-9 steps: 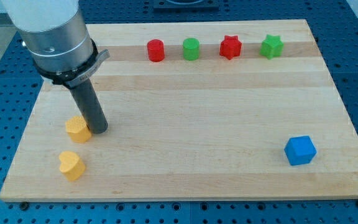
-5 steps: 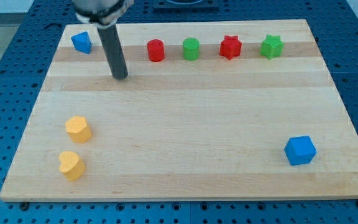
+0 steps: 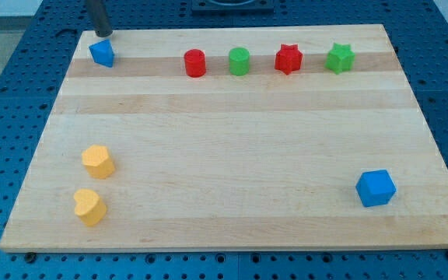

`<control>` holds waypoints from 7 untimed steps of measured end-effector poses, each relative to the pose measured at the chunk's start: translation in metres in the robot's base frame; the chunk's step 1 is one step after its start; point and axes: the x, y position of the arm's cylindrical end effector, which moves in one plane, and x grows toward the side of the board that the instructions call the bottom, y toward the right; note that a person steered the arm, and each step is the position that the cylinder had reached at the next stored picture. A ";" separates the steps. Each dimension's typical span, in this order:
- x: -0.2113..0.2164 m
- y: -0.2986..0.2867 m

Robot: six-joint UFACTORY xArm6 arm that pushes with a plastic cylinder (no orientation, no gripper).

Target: Push the blue triangle slightly down

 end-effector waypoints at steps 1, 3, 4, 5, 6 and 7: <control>0.015 0.000; 0.055 0.006; 0.073 0.023; 0.088 0.036; 0.094 0.051; 0.094 0.071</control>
